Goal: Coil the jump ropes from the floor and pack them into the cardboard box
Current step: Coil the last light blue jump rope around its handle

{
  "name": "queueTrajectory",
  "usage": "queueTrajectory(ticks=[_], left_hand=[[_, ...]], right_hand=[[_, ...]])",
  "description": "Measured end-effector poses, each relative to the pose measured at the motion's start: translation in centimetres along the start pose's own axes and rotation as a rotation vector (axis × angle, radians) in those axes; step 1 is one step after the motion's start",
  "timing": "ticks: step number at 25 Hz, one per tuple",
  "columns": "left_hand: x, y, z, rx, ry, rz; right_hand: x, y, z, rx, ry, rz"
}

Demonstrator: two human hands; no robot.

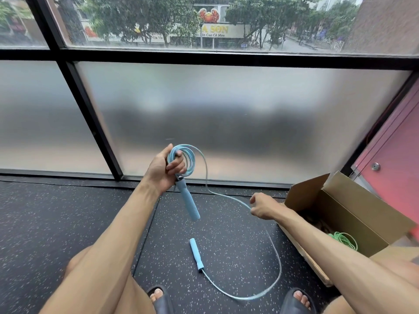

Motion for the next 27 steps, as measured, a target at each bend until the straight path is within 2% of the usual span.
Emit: queueTrajectory(ticks=[2, 6, 9, 12, 15, 19, 21, 23, 27], left_hand=[[0.4, -1.4, 1.2, -0.201, 0.075, 0.102], [1.1, -3.1, 4.6, -0.484, 0.2, 0.214], [1.4, -4.4, 6.4, -0.483, 0.265, 0.269], [1.3, -5.4, 7.0, -0.376, 0.285, 0.321], [0.8, -5.9, 6.2, -0.198, 0.192, 0.26], [-0.4, -4.6, 4.5, -0.064, -0.035, 0.017], [-0.8, -3.7, 3.6, -0.132, -0.164, -0.085], [-0.9, -3.2, 2.9, -0.302, -0.282, -0.177], [-0.6, -3.6, 2.4, -0.658, -0.457, -0.277]], right_hand=[[0.3, -0.1, 0.9, 0.002, 0.079, -0.032], [1.6, 0.8, 4.6, -0.345, 0.341, -0.045], [1.9, 0.5, 6.5, -0.45, 0.401, 0.002], [2.1, 0.2, 7.3, -0.494, 0.417, -0.006], [3.0, 0.2, 7.8, -0.578, 0.382, 0.06], [3.5, -0.4, 7.6, -0.643, 0.328, 0.168], [3.7, -0.7, 7.7, -0.664, 0.314, 0.21], [4.2, -0.7, 7.8, -0.655, 0.321, 0.232], [5.0, 0.7, 8.3, -0.431, 0.357, 0.13]])
Point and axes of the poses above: each hand's wrist, its own x-axis away from the middle knuckle, its own y-axis out of the back of the hand, z = x × y, the point moved 6 cm from there along -x, towards the middle knuckle
